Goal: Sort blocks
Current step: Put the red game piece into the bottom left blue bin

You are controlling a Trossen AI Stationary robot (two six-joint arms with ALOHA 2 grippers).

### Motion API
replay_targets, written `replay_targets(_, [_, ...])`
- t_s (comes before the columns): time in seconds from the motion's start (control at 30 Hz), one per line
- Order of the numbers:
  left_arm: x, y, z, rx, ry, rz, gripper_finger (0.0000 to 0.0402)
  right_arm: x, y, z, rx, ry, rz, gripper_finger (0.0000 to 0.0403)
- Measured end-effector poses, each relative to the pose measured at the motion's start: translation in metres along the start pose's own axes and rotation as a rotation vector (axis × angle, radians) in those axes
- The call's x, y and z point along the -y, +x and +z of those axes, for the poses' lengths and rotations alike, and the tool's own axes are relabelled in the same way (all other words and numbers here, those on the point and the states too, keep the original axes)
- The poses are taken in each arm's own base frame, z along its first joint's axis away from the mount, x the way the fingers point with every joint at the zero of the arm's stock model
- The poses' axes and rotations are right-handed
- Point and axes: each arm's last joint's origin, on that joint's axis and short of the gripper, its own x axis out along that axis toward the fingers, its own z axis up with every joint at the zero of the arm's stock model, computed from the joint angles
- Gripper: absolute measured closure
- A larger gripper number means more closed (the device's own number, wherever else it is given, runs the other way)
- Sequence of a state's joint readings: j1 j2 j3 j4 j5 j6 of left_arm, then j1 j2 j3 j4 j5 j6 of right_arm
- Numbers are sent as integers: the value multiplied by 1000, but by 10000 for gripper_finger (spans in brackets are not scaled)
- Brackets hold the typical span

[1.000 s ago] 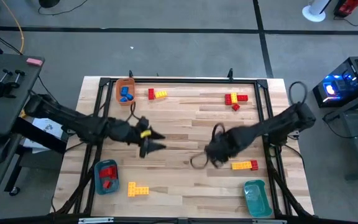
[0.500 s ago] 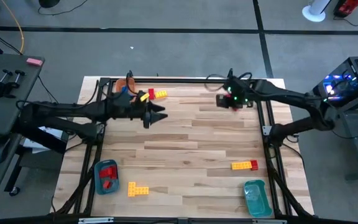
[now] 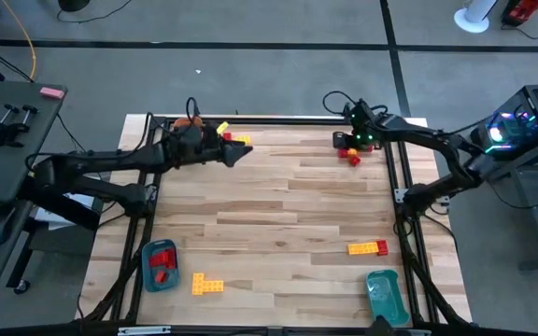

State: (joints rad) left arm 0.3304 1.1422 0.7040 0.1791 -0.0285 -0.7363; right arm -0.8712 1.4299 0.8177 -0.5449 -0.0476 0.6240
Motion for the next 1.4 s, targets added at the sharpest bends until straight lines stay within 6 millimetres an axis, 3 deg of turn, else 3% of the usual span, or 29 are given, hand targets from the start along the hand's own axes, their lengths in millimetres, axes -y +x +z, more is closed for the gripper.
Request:
replay_targets(0.13, [-4,3,5,33,-25,9,120,1,10,0,-15,-50,-32,289])
replay_targets(0.3, [-7,3,11,54,-9,-7,120,1,8,2,11,-76,-62,379])
replay_targets(0.37, [-7,2,12,45,3,-26,120,-1,3,5,39,-80,-62,394])
replay_targets(0.53, [-8,2,13,33,27,-39,120,2,0,7,57,-86,-208,401])
replay_targets(0.87, [-8,2,12,32,126,-38,120,-11,14,-3,54,-109,-277,403])
replay_targets(1.4, [-8,2,12,29,158,-33,120,-28,27,-20,17,-383,-326,403])
